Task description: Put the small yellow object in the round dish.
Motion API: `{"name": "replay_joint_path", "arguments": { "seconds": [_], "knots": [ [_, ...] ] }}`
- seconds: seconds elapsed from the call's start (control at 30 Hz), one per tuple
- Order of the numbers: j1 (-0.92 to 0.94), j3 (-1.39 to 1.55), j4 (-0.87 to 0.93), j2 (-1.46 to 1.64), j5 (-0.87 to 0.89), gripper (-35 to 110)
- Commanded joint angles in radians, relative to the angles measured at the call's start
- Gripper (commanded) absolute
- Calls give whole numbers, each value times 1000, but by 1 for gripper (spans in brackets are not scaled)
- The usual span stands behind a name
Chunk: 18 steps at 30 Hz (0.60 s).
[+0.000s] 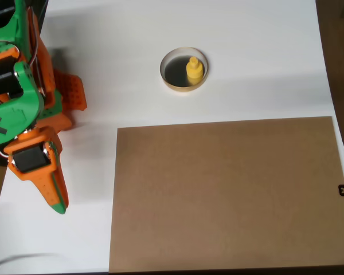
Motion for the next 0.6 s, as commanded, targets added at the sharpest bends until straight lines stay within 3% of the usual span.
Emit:
{"name": "replay_joint_path", "arguments": {
  "seconds": [0.0, 0.57],
  "knots": [
    [15, 5, -14, 20, -3, 3],
    [15, 5, -14, 20, -3, 3]
  ]
}}
